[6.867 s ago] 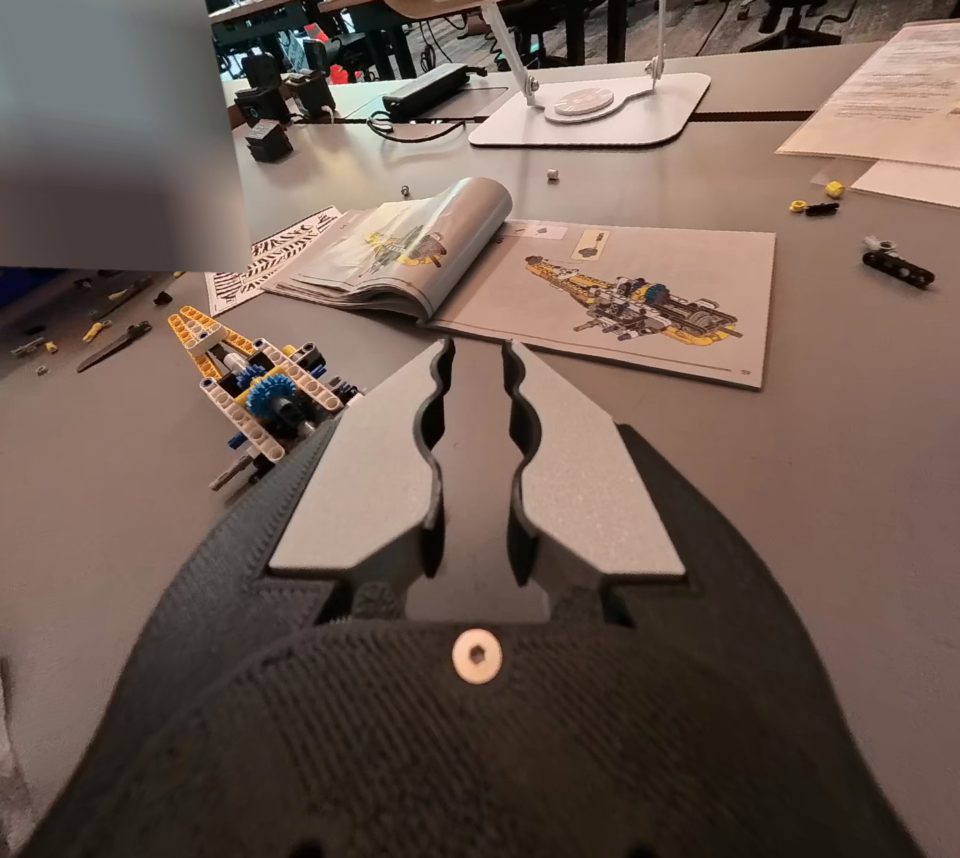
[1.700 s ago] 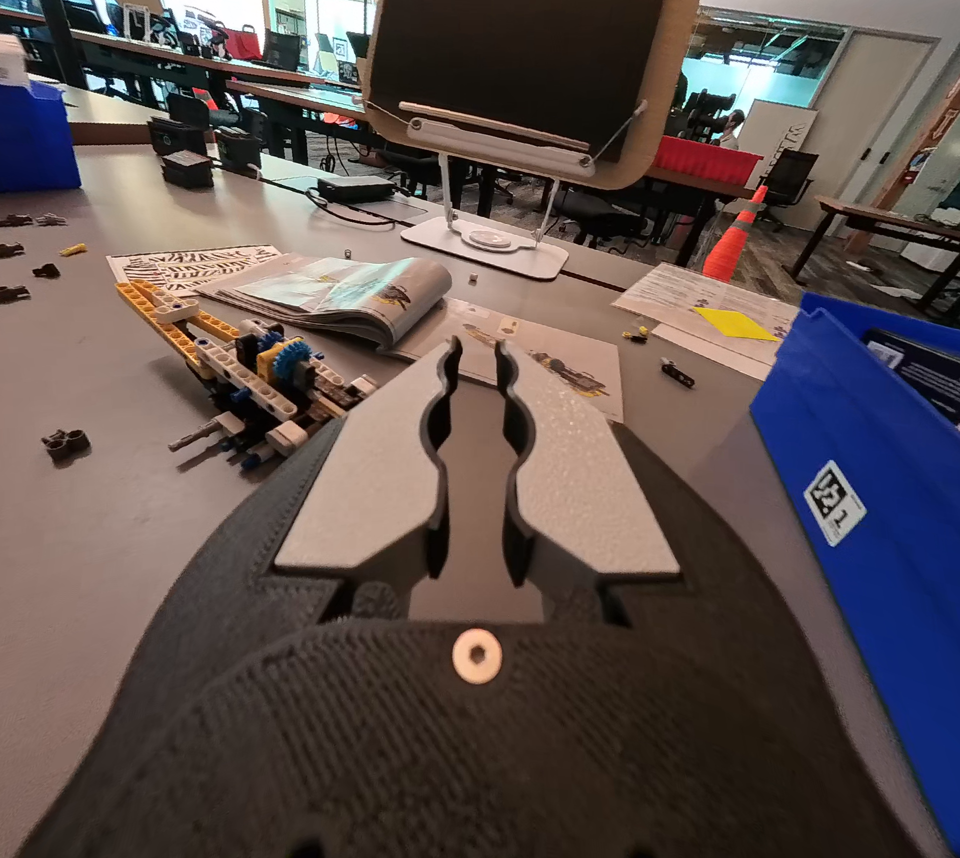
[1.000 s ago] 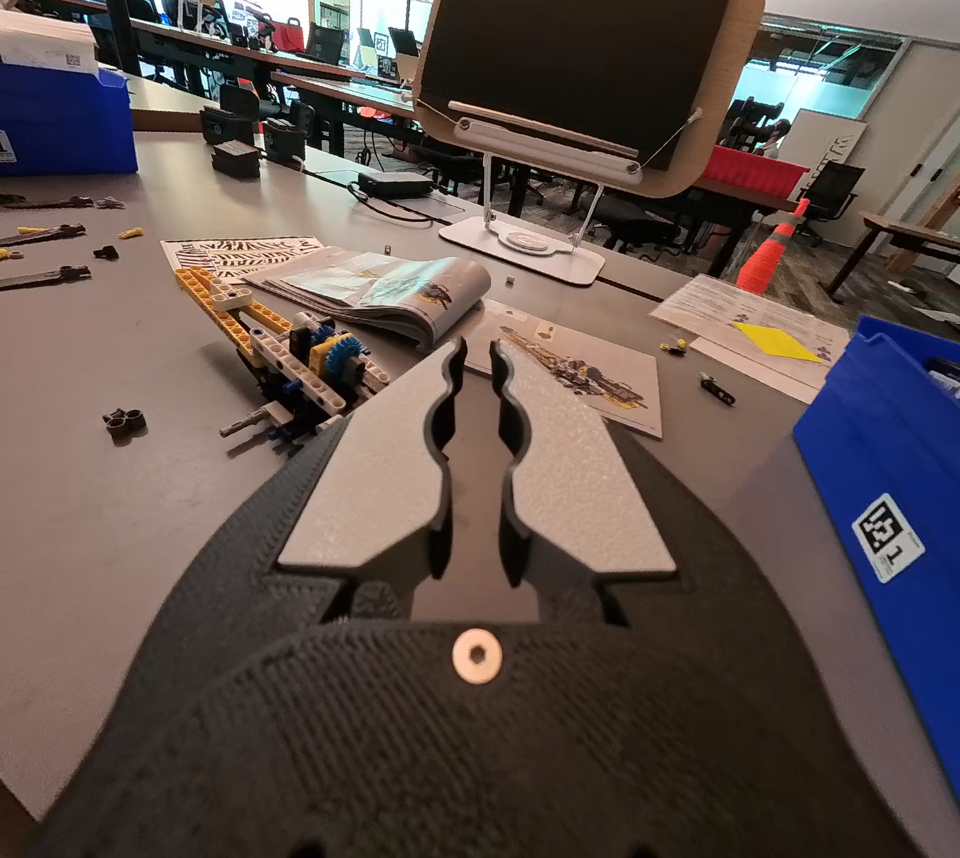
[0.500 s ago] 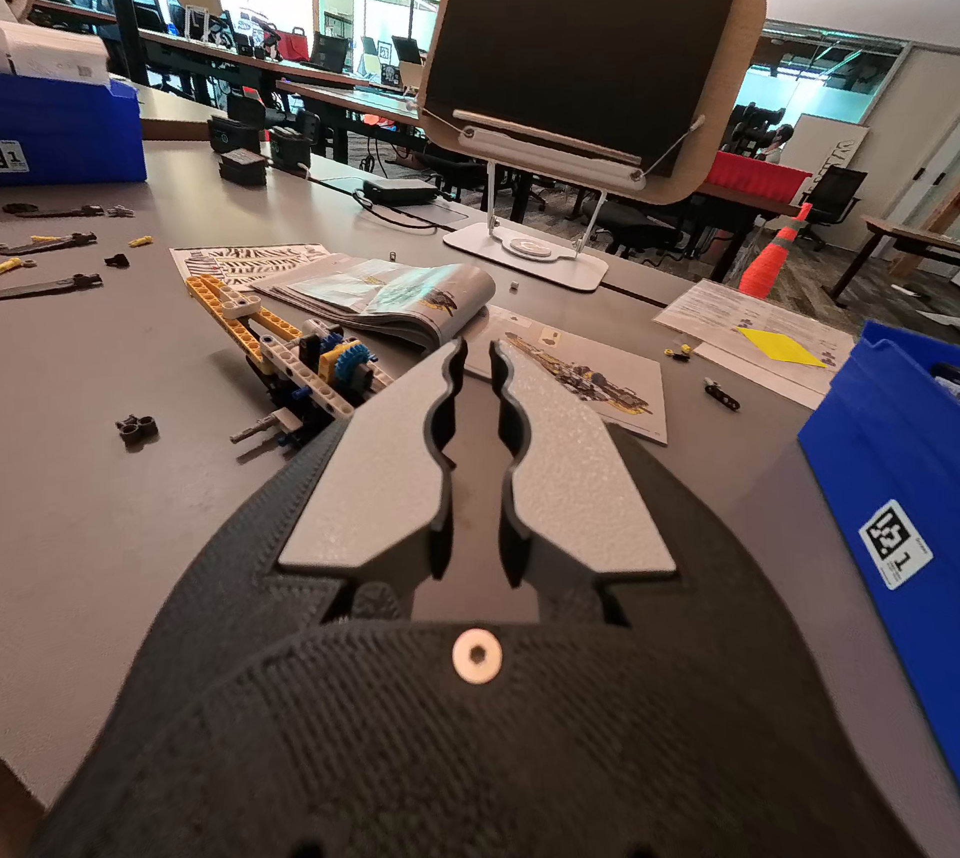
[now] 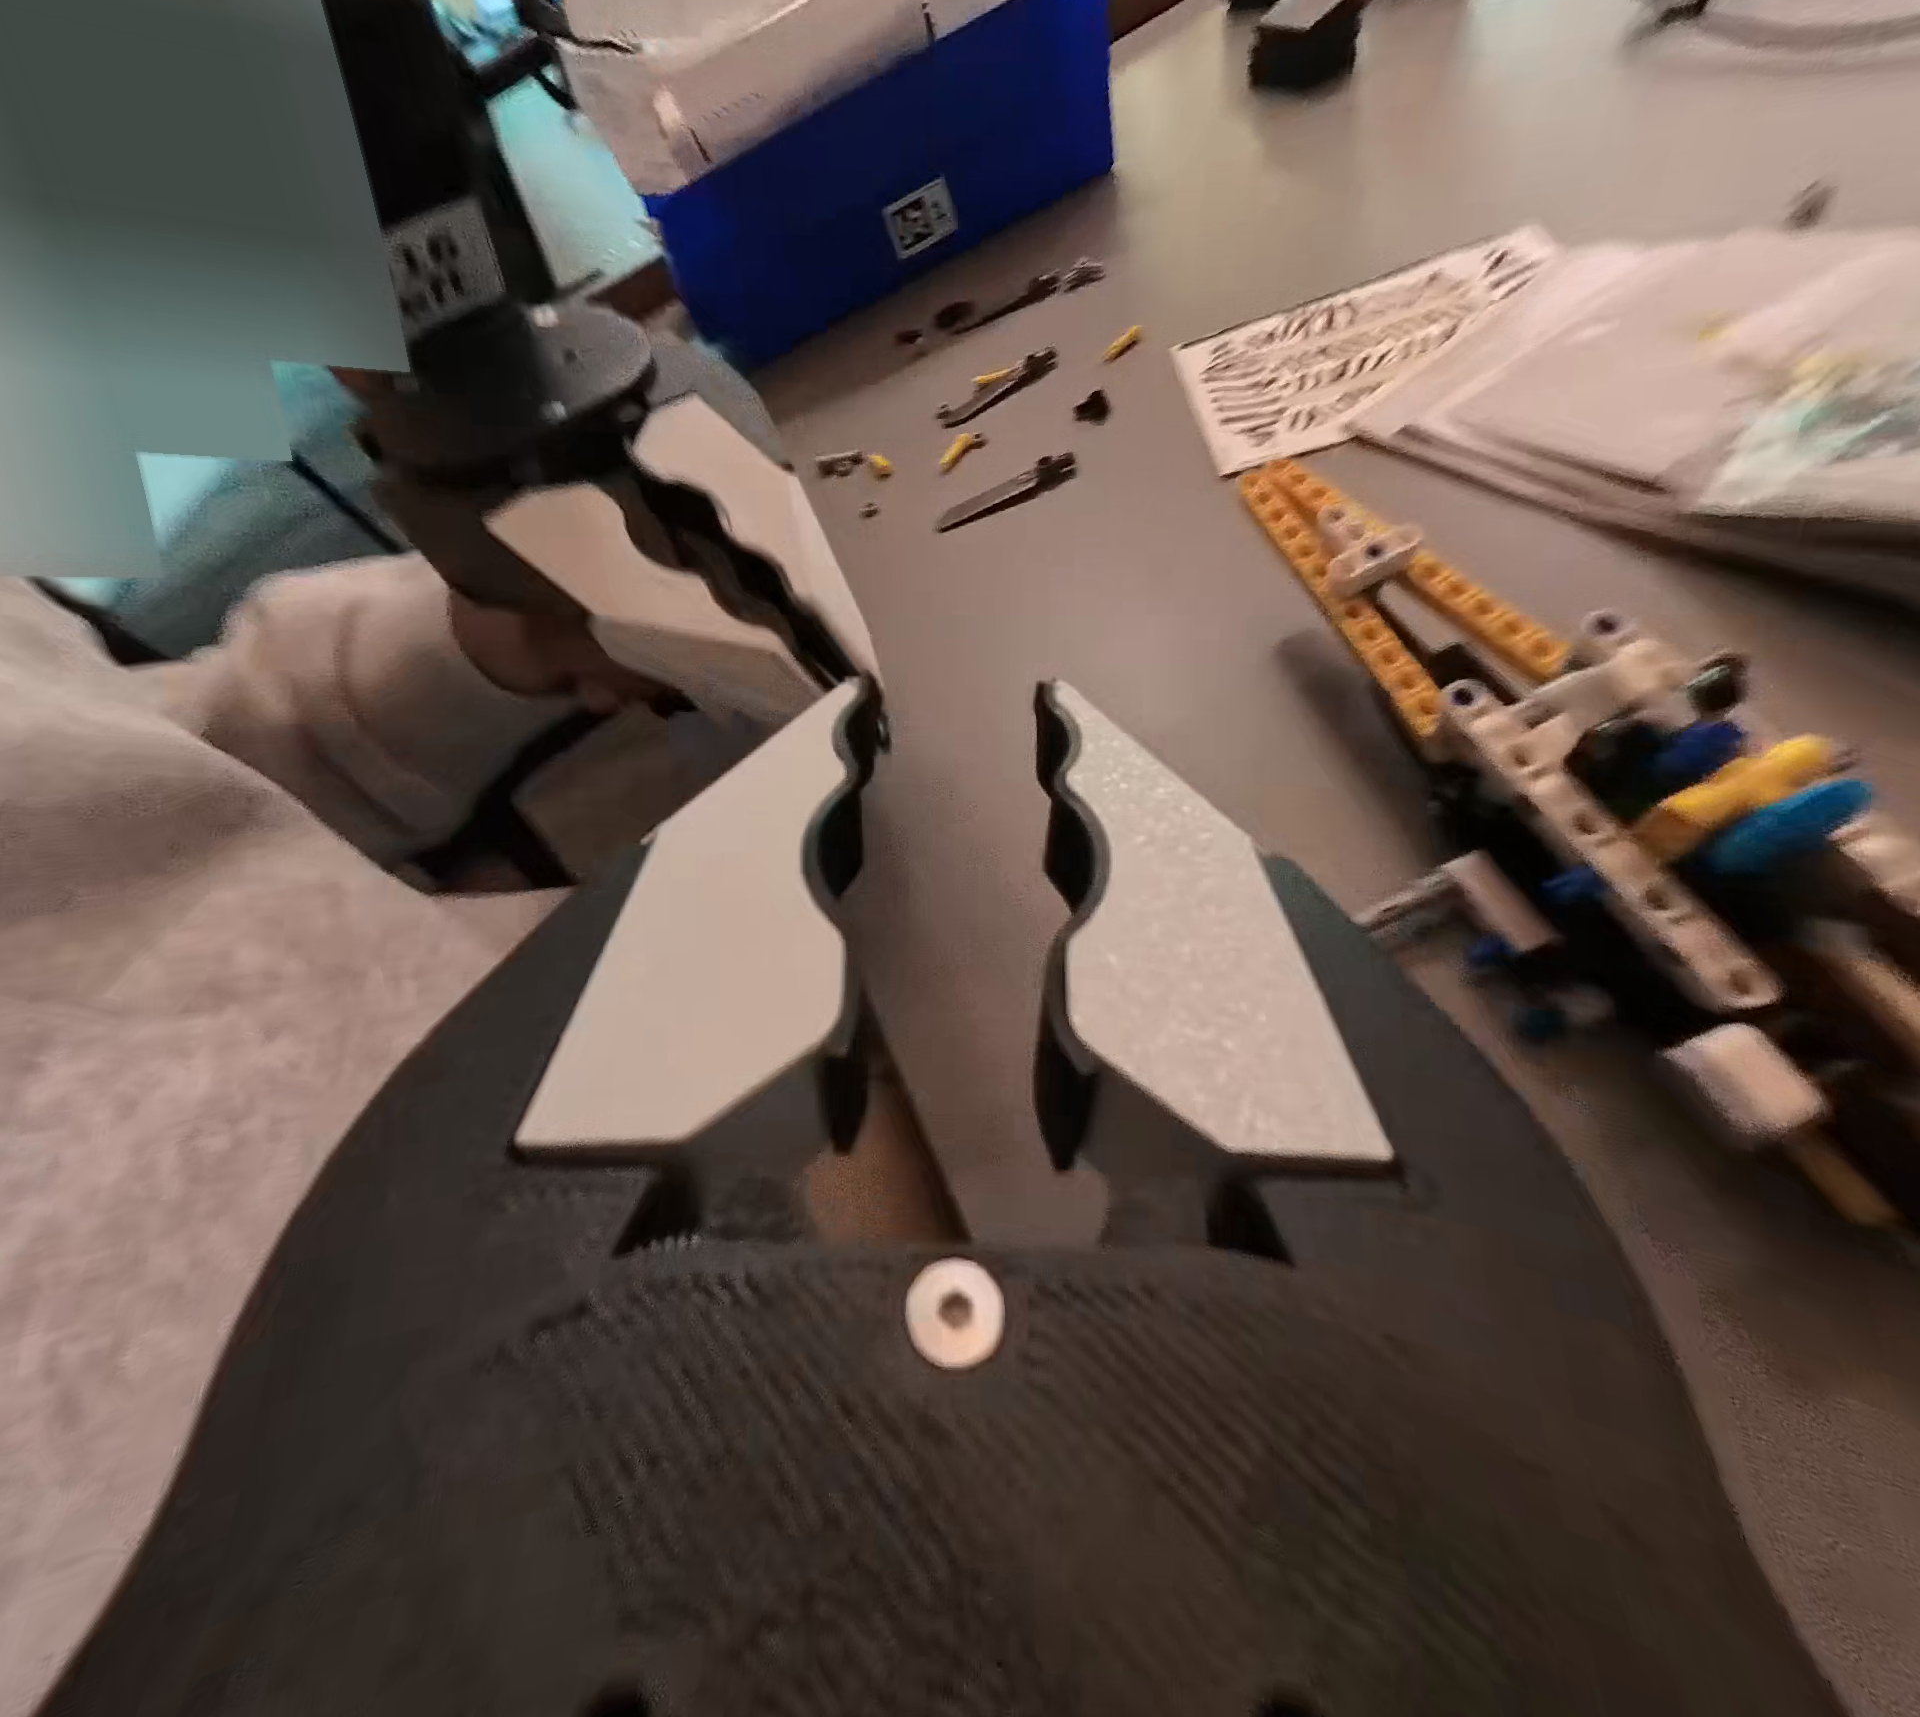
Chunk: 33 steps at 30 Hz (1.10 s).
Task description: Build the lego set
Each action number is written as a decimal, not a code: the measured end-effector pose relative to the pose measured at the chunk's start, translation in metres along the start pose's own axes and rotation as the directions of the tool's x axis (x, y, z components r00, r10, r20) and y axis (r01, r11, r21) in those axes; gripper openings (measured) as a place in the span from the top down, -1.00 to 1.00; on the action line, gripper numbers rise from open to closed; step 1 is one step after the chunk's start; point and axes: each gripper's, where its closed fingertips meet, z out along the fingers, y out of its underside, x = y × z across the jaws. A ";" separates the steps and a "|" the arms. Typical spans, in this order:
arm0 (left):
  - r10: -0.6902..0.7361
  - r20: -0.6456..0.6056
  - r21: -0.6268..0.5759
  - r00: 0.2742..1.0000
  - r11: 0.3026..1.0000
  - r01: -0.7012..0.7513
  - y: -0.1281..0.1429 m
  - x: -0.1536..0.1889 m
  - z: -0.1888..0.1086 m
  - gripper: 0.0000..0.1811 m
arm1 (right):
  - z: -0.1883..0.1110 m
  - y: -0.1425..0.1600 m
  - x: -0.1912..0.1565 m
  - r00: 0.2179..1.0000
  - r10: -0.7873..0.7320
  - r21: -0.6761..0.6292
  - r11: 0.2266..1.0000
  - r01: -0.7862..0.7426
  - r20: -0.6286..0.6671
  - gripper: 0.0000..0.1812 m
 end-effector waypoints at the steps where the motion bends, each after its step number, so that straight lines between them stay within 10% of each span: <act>1: 0.036 0.030 -0.020 0.999 0.999 -0.035 0.003 0.001 0.005 1.00 | 0.001 0.002 -0.003 0.996 0.073 -0.006 0.997 -0.073 0.046 0.64; 7: 0.101 0.085 -0.030 0.991 0.995 -0.099 0.005 0.001 0.012 1.00 | -0.002 0.006 -0.012 0.865 0.427 -0.028 0.900 -0.436 0.264 0.81; 20: 0.016 0.080 -0.103 0.997 0.995 -0.008 0.025 -0.010 0.020 1.00 | -0.080 0.052 0.092 0.907 0.258 0.007 0.962 -0.271 -0.332 0.88; 33: -0.037 0.089 -0.102 0.995 0.994 0.046 0.028 -0.017 0.027 1.00 | -0.071 0.066 0.131 0.865 -0.007 -0.179 0.979 -0.096 -0.502 0.79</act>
